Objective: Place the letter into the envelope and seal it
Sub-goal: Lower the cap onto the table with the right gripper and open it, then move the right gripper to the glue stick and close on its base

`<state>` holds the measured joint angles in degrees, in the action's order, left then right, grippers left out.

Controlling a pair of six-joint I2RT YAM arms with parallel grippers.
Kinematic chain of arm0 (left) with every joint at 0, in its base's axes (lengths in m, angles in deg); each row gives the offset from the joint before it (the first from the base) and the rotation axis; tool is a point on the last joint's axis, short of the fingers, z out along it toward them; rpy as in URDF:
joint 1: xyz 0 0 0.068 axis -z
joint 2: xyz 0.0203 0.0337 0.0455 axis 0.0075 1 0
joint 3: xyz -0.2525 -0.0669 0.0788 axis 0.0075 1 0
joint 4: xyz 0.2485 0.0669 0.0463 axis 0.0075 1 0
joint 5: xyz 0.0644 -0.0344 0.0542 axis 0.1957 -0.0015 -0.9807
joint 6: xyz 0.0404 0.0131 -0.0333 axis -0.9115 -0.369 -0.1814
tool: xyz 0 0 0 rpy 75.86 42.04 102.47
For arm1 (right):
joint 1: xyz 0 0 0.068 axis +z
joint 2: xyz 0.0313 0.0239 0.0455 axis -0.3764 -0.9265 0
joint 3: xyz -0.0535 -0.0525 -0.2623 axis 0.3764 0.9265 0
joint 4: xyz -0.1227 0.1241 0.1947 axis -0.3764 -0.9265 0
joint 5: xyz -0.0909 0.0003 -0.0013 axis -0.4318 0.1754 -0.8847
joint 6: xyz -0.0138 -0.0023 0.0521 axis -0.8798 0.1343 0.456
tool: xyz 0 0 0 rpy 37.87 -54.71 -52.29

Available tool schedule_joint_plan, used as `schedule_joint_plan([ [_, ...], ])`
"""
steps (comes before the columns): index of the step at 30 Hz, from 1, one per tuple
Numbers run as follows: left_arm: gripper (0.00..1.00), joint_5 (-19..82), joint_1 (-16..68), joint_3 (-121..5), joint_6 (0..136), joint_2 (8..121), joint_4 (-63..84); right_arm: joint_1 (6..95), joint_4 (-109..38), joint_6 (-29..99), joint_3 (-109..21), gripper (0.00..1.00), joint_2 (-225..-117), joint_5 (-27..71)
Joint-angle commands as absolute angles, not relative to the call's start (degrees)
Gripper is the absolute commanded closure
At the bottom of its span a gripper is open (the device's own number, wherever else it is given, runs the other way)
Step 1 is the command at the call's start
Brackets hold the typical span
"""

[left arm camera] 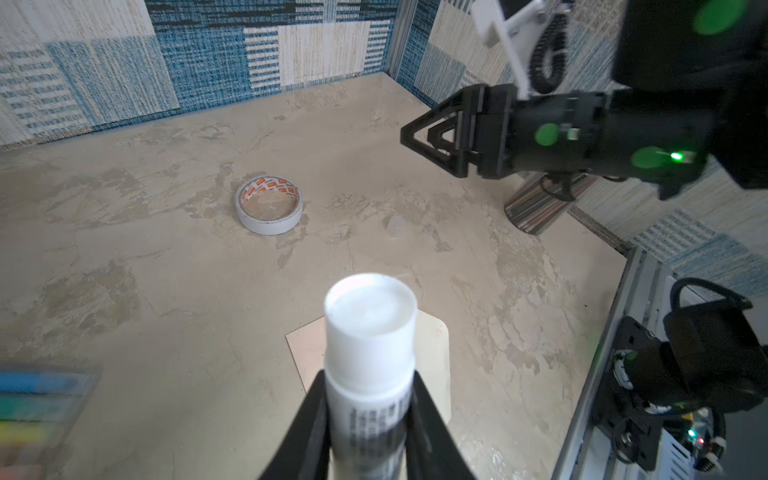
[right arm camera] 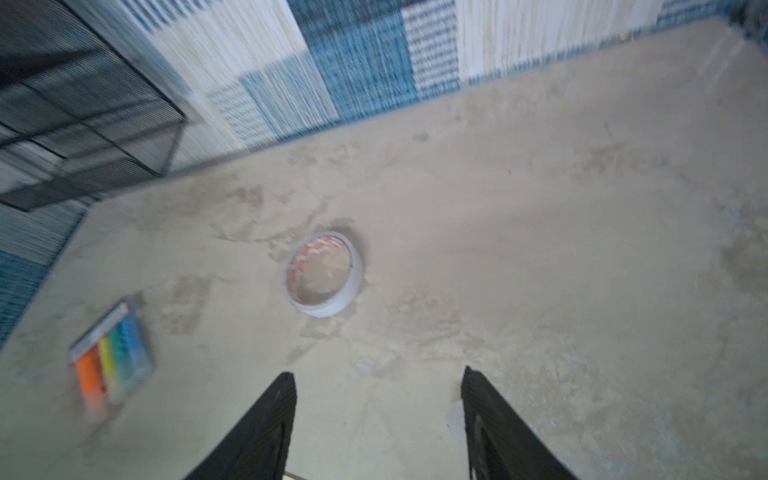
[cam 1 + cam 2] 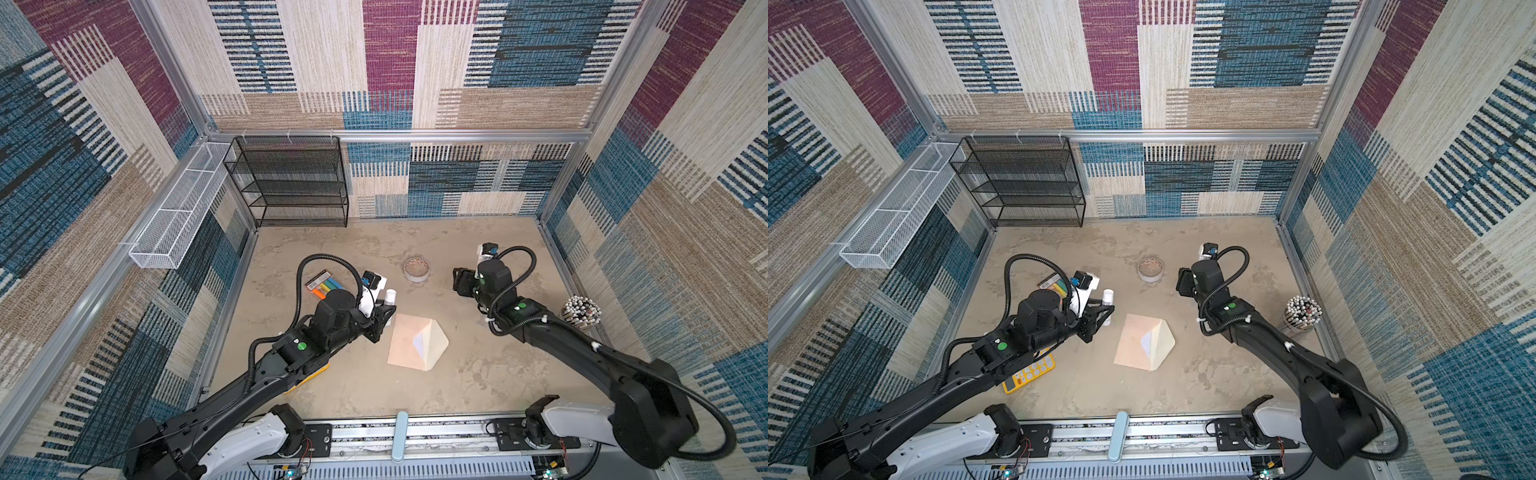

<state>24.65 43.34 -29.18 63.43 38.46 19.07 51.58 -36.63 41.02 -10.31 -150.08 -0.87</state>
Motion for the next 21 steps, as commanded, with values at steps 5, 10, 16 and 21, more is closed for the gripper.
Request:
schedule_joint_plan([
  [5, 0.92, 18.99, 43.25, -28.16, 66.83, 40.35, 0.1, 63.64, -9.76, 27.23, 3.5, 0.35, -139.04, 9.91],
  [10, 0.93, 19.33, 43.25, -28.38, 69.34, 43.46, -7.85, 72.08, 2.0, 22.95, 8.11, 0.36, -141.13, 7.31],
  [16, 0.93, 20.32, 43.25, -28.91, 74.91, 46.38, -11.55, 77.24, 10.42, 20.38, 7.46, 0.36, -148.95, 0.13],
  [21, 0.92, 21.85, 43.25, -29.43, 77.47, 47.31, -11.29, 77.83, 14.18, 18.18, 6.25, 0.35, -153.8, -2.82],
])
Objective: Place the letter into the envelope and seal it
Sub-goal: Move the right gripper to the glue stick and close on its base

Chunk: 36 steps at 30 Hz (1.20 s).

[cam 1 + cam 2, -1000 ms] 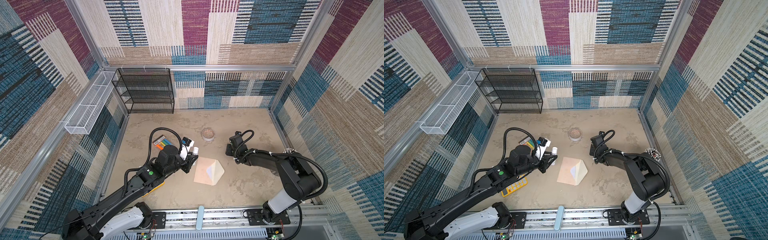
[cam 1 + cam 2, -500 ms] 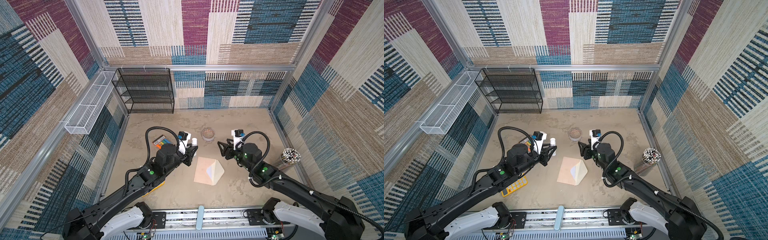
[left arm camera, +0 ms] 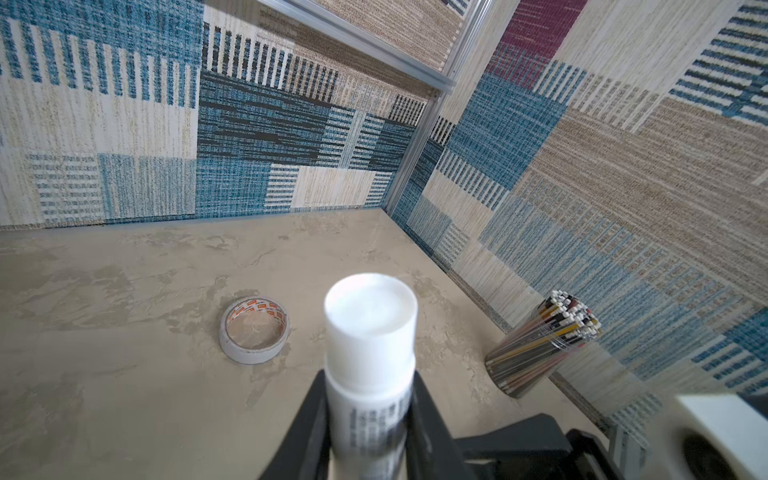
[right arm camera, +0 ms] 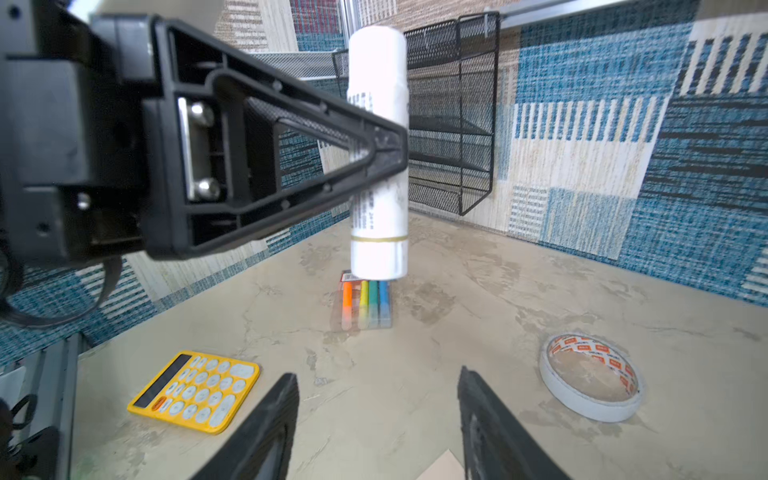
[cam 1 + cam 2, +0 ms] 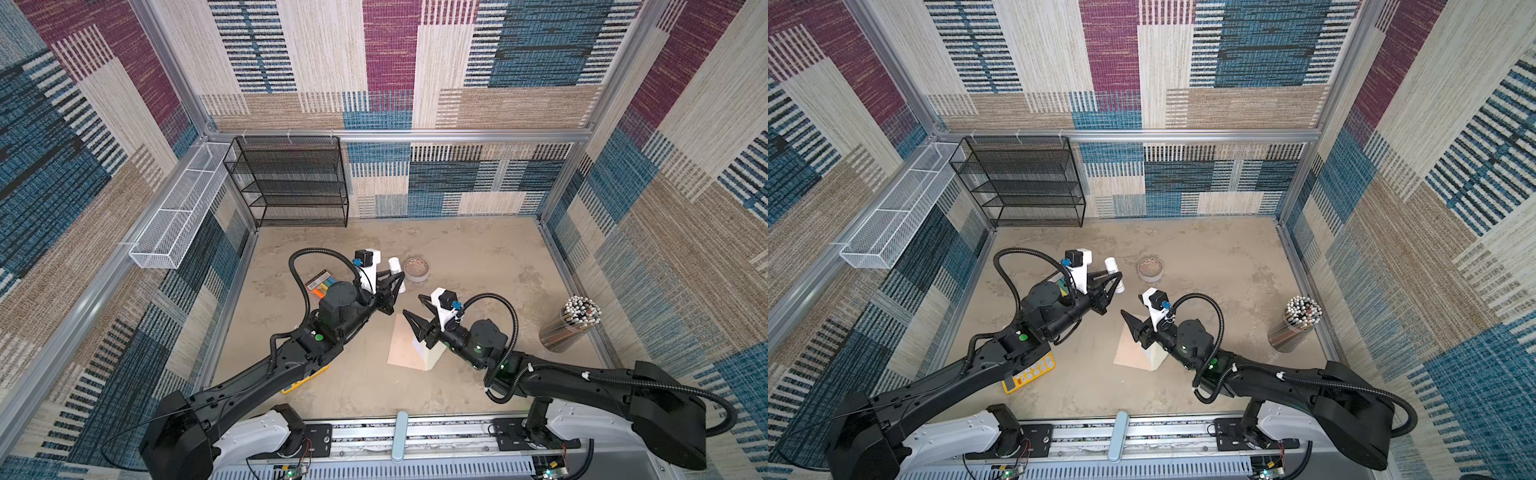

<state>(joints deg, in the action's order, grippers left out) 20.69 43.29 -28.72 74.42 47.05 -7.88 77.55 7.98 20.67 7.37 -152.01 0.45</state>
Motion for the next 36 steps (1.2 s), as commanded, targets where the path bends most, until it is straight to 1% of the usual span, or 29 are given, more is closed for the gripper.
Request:
schedule_joint_plan([
  [1, 0.92, 22.32, 43.25, -29.55, 77.96, 47.55, -11.21, 77.85, 14.39, 17.64, 5.58, 0.36, -154.72, -2.97],
  [6, 0.92, 23.66, 43.25, -29.65, 79.0, 47.78, -10.15, 77.89, 16.51, 15.23, 3.97, 0.38, -157.59, -3.74],
  [10, 0.92, 25.03, 43.25, -29.69, 79.65, 47.91, -9.41, 77.83, 14.79, 13.82, 1.79, 0.45, -159.5, -3.68],
  [15, 0.92, 25.94, 43.25, -29.59, 80.2, 47.75, -8.92, 77.91, 14.06, 12.8, 0.57, 0.52, -160.32, -4.36],
  [20, 0.92, 26.3, 43.25, -29.61, 80.29, 47.91, -8.88, 77.95, 13.19, 13.0, -0.2, 0.66, -160.82, -4.16],
  [25, 0.92, 26.04, 43.25, -29.24, 80.22, 47.95, -9.41, 77.9, 12.38, 13.74, -0.31, 0.73, -160.86, -3.85],
  [30, 0.92, 26.33, 43.25, -29.27, 80.12, 48.53, -9.41, 77.99, 10.81, 13.96, -0.81, 0.85, -160.51, -3.27],
  [33, 0.92, 27.14, 43.25, -29.76, 79.95, 49.18, -8.71, 78.12, 8.82, 13.85, -1.56, 0.88, -159.82, -2.27],
  [36, 0.92, 27.78, 43.21, -29.89, 79.81, 49.59, -8.05, 78.27, 6.8, 14.57, -1.89, 0.87, -158.51, -1.67],
])
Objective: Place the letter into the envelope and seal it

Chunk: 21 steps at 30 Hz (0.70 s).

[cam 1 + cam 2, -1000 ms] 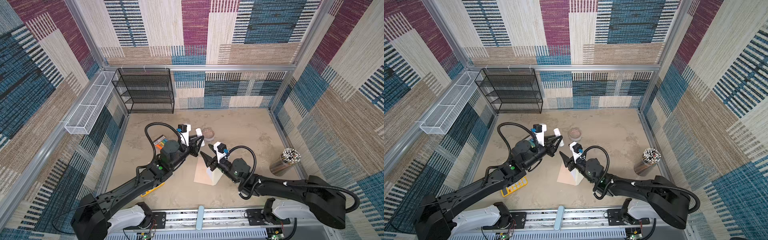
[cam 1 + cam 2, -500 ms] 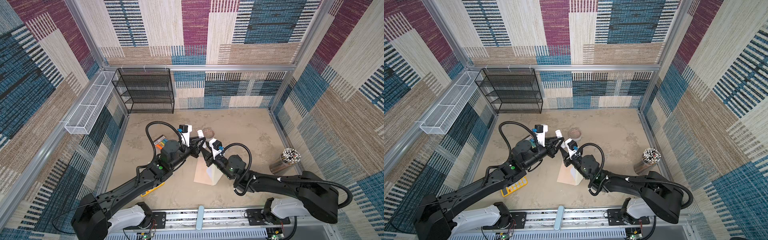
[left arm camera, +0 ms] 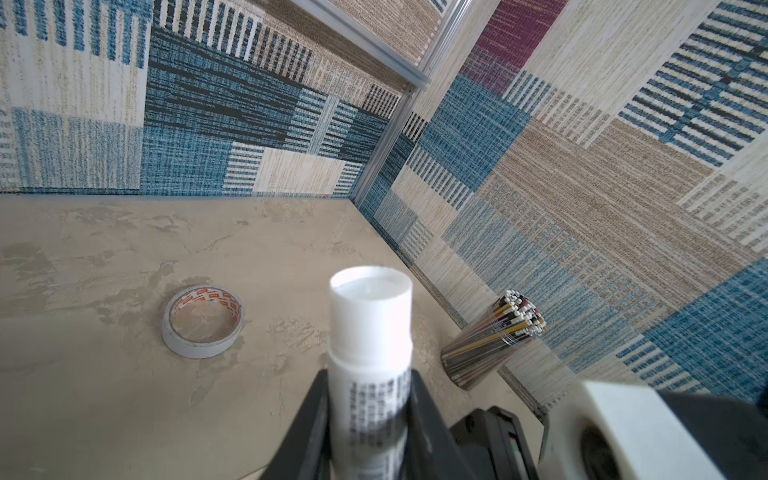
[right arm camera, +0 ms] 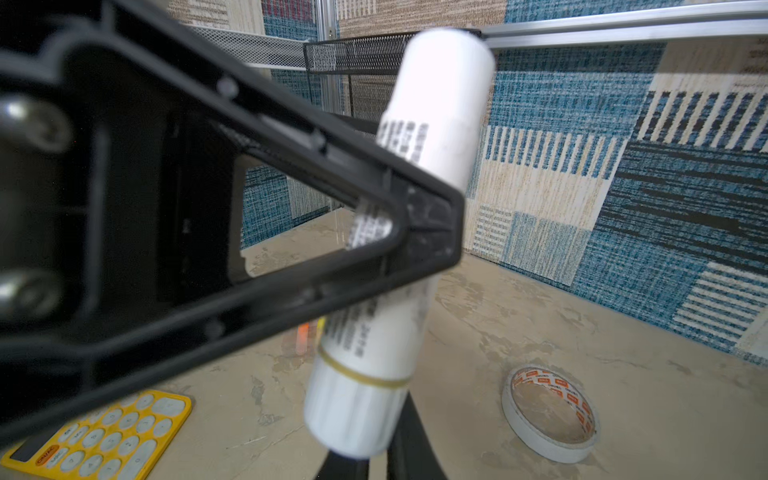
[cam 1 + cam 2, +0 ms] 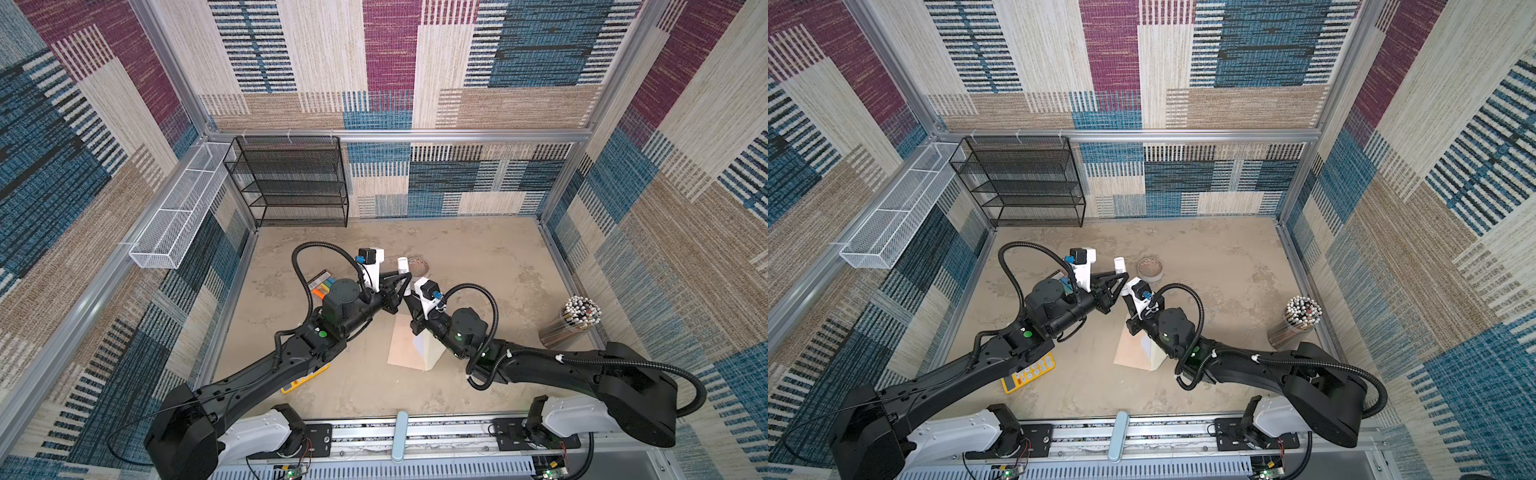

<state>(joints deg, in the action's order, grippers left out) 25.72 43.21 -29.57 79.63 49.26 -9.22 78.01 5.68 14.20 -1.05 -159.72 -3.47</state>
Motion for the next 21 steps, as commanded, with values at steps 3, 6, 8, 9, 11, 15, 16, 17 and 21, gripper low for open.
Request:
schedule_joint_plan([
  [3, 0.92, 27.24, 43.1, -29.16, 79.9, 49.35, -8.67, 78.22, 4.38, 15.29, -1.98, 0.74, -157.01, -2.31],
  [6, 0.92, 26.74, 43.16, -28.85, 79.99, 49.05, -9.21, 78.25, 3.04, 16.05, -1.71, 0.6, -156.55, -2.19],
  [8, 0.92, 26.82, 43.16, -28.97, 79.94, 49.07, -9.35, 78.22, 2.62, 16.89, -1.8, 0.58, -156.54, -1.69],
  [9, 0.92, 26.9, 43.16, -29.02, 80.01, 49.15, -9.52, 78.21, 2.66, 17.28, -1.81, 0.58, -156.61, -1.77],
  [11, 0.92, 27.25, 43.16, -29.12, 80.19, 49.49, -9.85, 78.22, 3.08, 17.63, -1.81, 0.61, -156.73, -2.17],
  [15, 0.92, 27.53, 43.16, -28.89, 80.55, 49.69, -10.14, 78.24, 3.25, 17.62, -2.45, 0.69, -157.16, -2.74],
  [16, 0.92, 27.53, 43.16, -28.91, 80.43, 49.63, -10.14, 78.2, 2.94, 17.65, -2.66, 0.69, -157.28, -2.81],
  [17, 0.92, 27.44, 43.21, -28.79, 80.47, 49.47, -10.14, 78.22, 2.81, 17.88, -2.68, 0.69, -157.44, -2.78],
  [21, 0.92, 26.91, 43.16, -28.51, 80.37, 49.1, -10.49, 78.27, 2.62, 18.9, -2.68, 0.6, -157.87, -3.04],
])
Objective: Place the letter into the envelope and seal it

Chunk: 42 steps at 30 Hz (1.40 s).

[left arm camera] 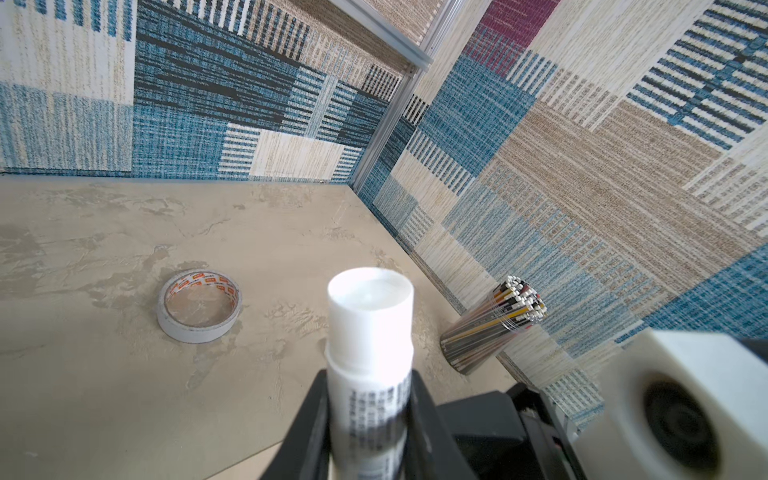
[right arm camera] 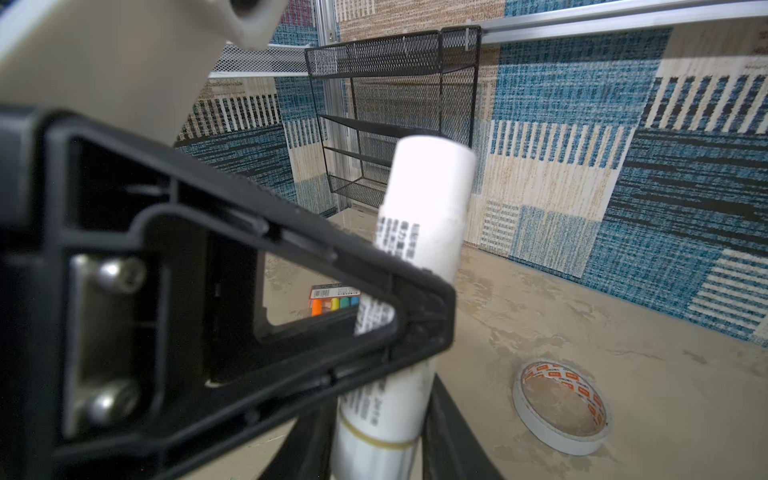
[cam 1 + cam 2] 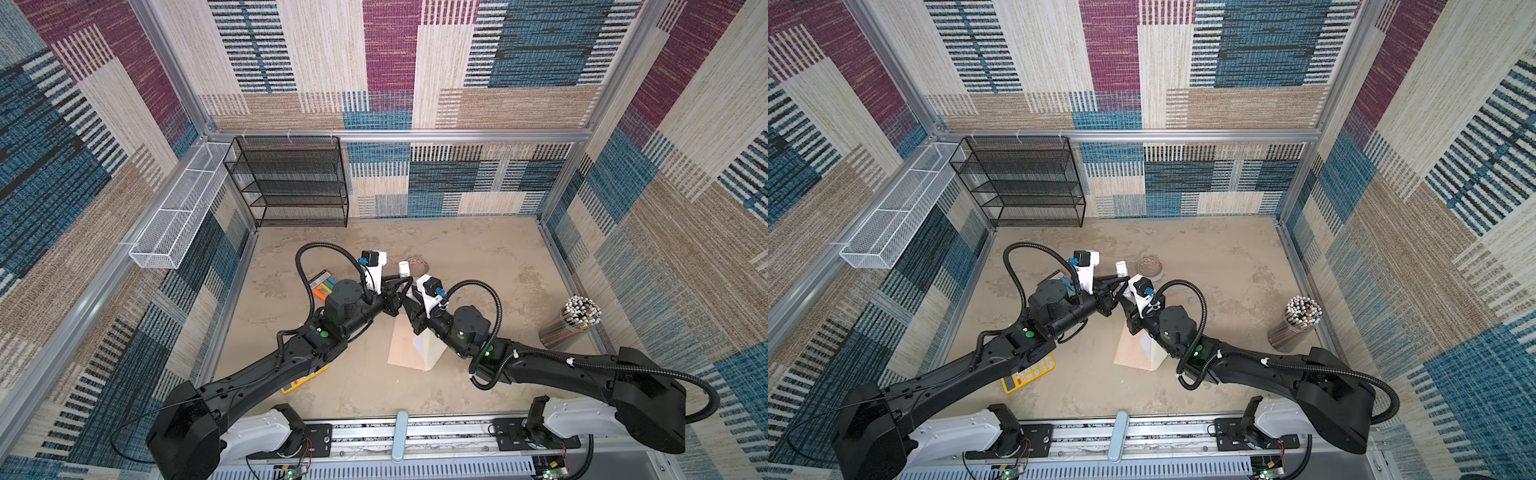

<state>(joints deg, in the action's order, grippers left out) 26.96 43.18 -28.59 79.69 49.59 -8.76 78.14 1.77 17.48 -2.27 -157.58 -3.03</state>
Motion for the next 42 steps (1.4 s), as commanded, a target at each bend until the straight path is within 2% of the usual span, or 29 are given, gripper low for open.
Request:
schedule_joint_plan([
  [1, 0.92, 26.91, 43.16, -28.43, 80.38, 49.07, -10.57, 78.26, 2.62, 19.07, -2.68, 0.62, -157.96, -3.03],
  [4, 0.92, 26.91, 43.16, -28.45, 80.3, 49.16, -10.7, 78.24, 2.63, 19.45, -2.68, 0.72, -157.96, -3.0],
  [12, 0.9, 27.85, 43.21, -28.2, 80.2, 49.34, -11.48, 78.27, 1.97, 20.07, -2.86, 0.87, -157.35, -2.02],
  [13, 0.86, 28.13, 43.16, -28.08, 80.36, 49.42, -11.64, 78.25, 1.79, 19.97, -2.95, 0.88, -157.18, -1.72],
  [17, 0.59, 27.72, 43.16, -27.64, 81.06, 49.29, -12.6, 78.27, 2.0, 19.97, -2.88, 0.89, -156.61, -0.62],
  [21, 0.56, 27.75, 43.16, -28.06, 81.06, 49.38, -12.61, 78.23, 2.28, 20.19, -2.95, 0.89, -156.32, 0.4],
  [23, 0.6, 28.12, 43.16, -28.28, 81.13, 49.49, -12.63, 78.19, 2.36, 20.26, -2.92, 0.89, -156.12, 0.51],
  [29, 0.81, 28.75, 43.08, -28.45, 81.49, 49.41, -12.8, 78.21, 1.93, 20.27, -2.79, 0.87, -155.65, 0.47],
  [30, 0.85, 29.14, 42.99, -28.52, 81.58, 49.4, -12.74, 78.27, 1.83, 20.27, -2.62, 0.81, -155.56, 0.48],
  [32, 0.92, 29.63, 42.9, -28.69, 81.78, 49.17, -12.56, 78.26, 1.6, 20.09, -2.18, 0.64, -155.3, 0.29],
  [34, 0.94, 29.36, 42.72, -28.6, 81.97, 48.81, -12.29, 78.26, 1.24, 19.68, -1.47, 0.55, -155.15, 0.12],
  [35, 0.95, 29.14, 42.68, -28.45, 82.1, 48.56, -12.26, 78.28, 1.12, 19.65, -1.07, 0.54, -154.92, 0.08],
  [42, 0.96, 28.99, 42.47, -29.01, 81.72, 48.58, -11.51, 78.77, 1.02, 18.36, -0.23, 0.57, -154.8, -1.75],
])
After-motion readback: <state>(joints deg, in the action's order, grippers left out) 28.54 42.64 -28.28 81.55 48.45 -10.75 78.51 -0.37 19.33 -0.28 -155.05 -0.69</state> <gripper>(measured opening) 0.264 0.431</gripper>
